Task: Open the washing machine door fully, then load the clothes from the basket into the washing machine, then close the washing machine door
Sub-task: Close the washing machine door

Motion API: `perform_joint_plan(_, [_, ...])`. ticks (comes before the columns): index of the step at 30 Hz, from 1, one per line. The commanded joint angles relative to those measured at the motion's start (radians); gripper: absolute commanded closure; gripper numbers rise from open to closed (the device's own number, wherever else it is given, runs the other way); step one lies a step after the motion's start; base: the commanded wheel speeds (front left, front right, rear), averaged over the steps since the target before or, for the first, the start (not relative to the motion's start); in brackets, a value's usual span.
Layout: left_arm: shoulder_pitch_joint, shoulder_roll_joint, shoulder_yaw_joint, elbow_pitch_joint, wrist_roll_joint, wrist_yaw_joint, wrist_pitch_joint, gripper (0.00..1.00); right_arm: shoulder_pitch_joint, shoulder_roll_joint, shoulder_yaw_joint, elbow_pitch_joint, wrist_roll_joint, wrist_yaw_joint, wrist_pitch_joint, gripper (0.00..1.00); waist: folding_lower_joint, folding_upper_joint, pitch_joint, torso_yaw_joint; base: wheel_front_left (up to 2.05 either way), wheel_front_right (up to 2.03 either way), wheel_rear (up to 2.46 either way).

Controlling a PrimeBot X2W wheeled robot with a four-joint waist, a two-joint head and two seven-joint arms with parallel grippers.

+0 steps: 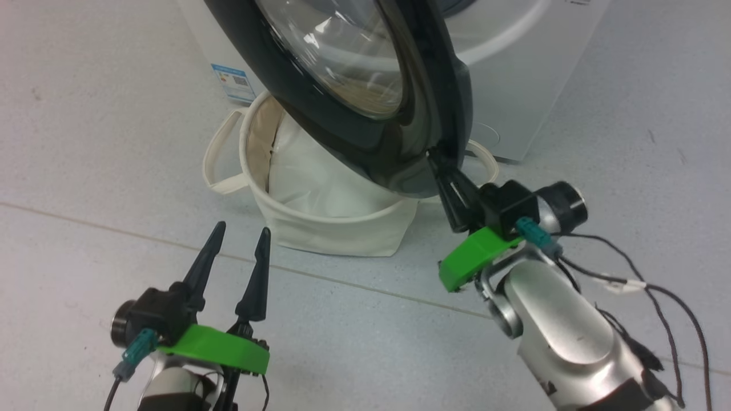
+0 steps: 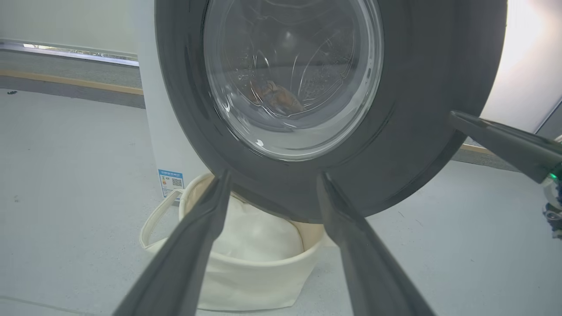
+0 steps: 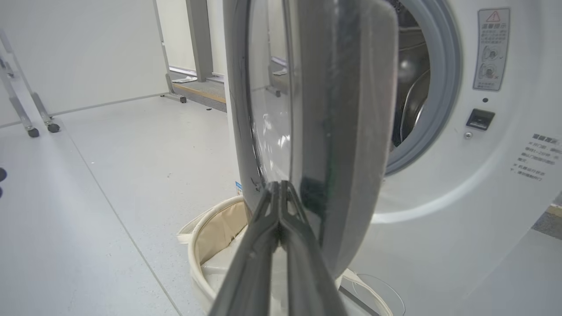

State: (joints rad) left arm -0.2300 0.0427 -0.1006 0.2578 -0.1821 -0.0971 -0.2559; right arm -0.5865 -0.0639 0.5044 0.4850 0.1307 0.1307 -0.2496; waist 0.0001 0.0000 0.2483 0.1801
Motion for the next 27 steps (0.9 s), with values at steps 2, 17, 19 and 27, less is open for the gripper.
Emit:
perform_joint_plan(2, [-0.021, 0.008, 0.025, -0.027, -0.006, 0.004, -0.006, 0.00, -0.029, 0.014, -0.017, -0.026, -0.011, 0.000, -0.012, 1.00, -0.0001, 0.0000, 0.004, 0.007, 0.00, 0.00, 0.00])
perform_joint_plan(17, [-0.055, 0.008, -0.006, -0.025, -0.030, 0.015, -0.006, 0.00, -0.123, 0.014, -0.192, 0.012, -0.077, 0.000, -0.012, 1.00, -0.0001, 0.0000, 0.059, 0.026, 0.00, 0.00, 0.00])
perform_joint_plan(19, [-0.061, 0.008, -0.012, -0.028, -0.032, 0.018, -0.006, 0.00, -0.142, 0.014, -0.216, 0.023, -0.098, 0.000, -0.012, 1.00, -0.0001, 0.0000, 0.071, 0.030, 0.00, 0.00, 0.00])
perform_joint_plan(27, [-0.086, 0.008, -0.045, -0.035, -0.052, 0.031, -0.006, 0.00, -0.216, 0.014, -0.326, 0.063, -0.174, 0.000, -0.012, 1.00, -0.0001, 0.0000, 0.120, 0.053, 0.00, 0.00, 0.00])
